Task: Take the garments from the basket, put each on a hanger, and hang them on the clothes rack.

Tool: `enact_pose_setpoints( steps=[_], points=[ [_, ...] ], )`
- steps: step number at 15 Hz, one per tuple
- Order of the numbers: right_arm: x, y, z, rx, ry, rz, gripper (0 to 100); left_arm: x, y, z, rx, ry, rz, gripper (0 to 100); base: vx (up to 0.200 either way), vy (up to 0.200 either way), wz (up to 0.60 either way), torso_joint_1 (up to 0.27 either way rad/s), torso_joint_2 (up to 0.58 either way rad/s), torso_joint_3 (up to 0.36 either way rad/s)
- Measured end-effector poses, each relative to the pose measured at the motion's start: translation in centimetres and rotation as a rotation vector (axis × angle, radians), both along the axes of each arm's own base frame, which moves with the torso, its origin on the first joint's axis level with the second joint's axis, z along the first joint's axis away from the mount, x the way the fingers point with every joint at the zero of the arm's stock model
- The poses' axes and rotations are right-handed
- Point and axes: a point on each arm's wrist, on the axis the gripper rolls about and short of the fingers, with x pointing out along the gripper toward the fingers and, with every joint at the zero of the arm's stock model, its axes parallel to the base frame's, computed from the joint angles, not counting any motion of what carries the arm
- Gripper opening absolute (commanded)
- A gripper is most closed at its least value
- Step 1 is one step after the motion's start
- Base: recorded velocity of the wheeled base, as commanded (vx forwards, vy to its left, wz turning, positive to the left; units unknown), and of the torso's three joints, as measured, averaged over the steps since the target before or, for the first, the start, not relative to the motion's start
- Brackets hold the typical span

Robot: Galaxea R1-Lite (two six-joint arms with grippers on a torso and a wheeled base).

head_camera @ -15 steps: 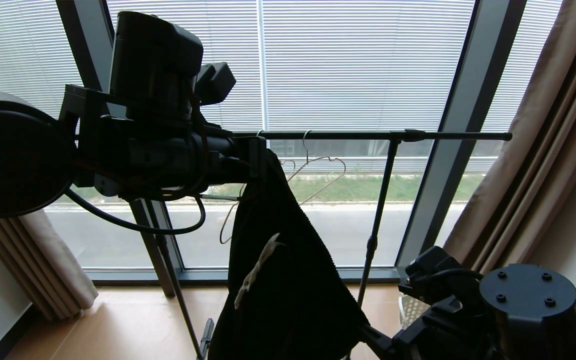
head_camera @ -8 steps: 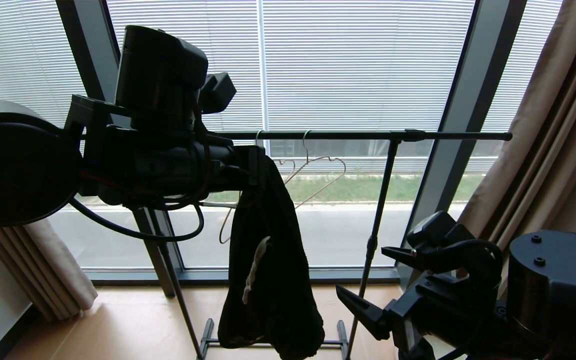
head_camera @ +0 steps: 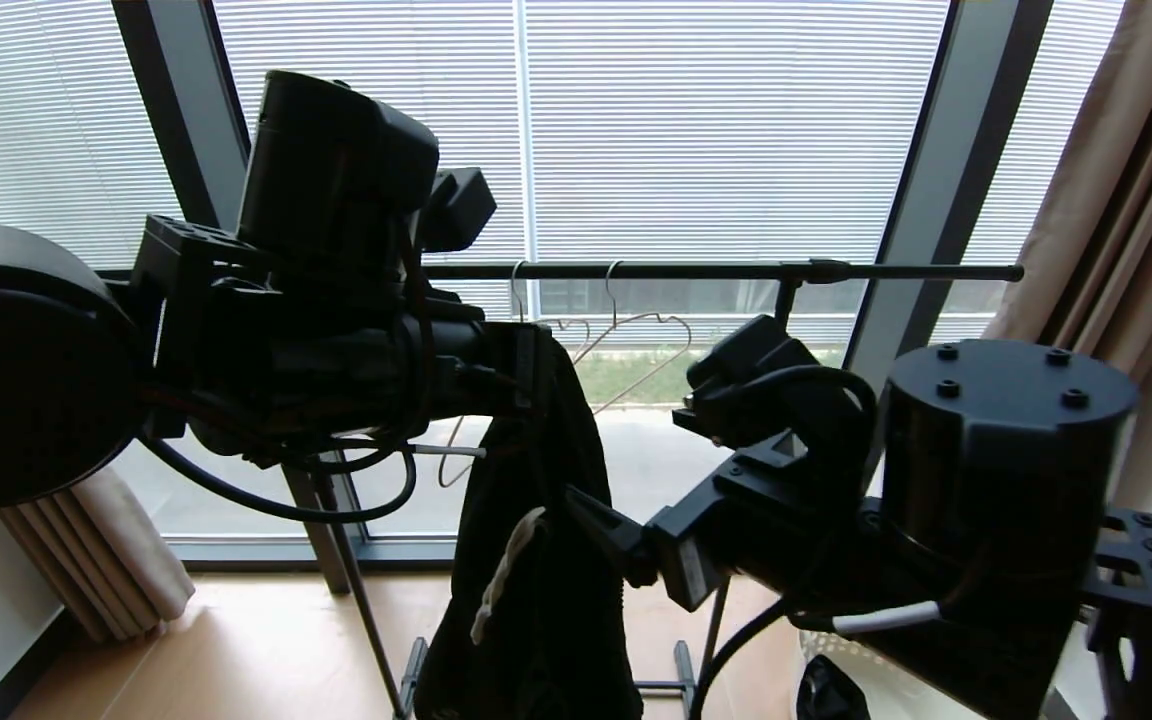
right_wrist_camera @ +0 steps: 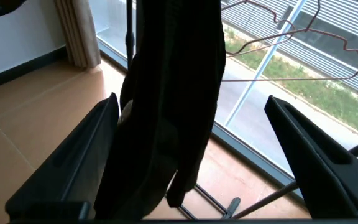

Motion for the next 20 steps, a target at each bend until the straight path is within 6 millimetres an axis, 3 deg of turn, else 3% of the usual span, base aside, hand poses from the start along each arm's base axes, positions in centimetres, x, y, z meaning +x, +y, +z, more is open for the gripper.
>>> enact_pose_setpoints(
  steps=[3, 7, 15, 19, 20],
  points=[
    [1.8, 1.3, -1.7, -0.035, 0.027, -0.058, 100, -0.8, 0.2, 0.2, -0.003, -0.004, -0.013, 0, 0.0, 0.0, 0.0, 0.0, 0.0, 0.0],
    [3.1, -0.3, -4.6, -0.075, 0.115, -0.133, 100, -1.5, 0.7, 0.7, -0.013, -0.014, -0.016, 0, 0.0, 0.0, 0.0, 0.0, 0.0, 0.0],
    [1.6, -3.0, -9.0, -0.095, 0.157, -0.16, 100, -2.2, 1.7, 1.0, -0.022, -0.02, -0.008, 0, 0.0, 0.0, 0.0, 0.0, 0.0, 0.0],
    [1.2, -3.8, -10.0, -0.098, 0.203, -0.184, 100, -2.3, 1.9, 0.8, -0.02, -0.016, -0.008, 0, 0.0, 0.0, 0.0, 0.0, 0.0, 0.0],
    [1.3, -3.9, -10.1, -0.098, 0.205, -0.188, 0, -2.3, 1.9, 0.8, -0.019, -0.014, -0.009, 0, 0.0, 0.0, 0.0, 0.0, 0.0, 0.0]
  ],
)
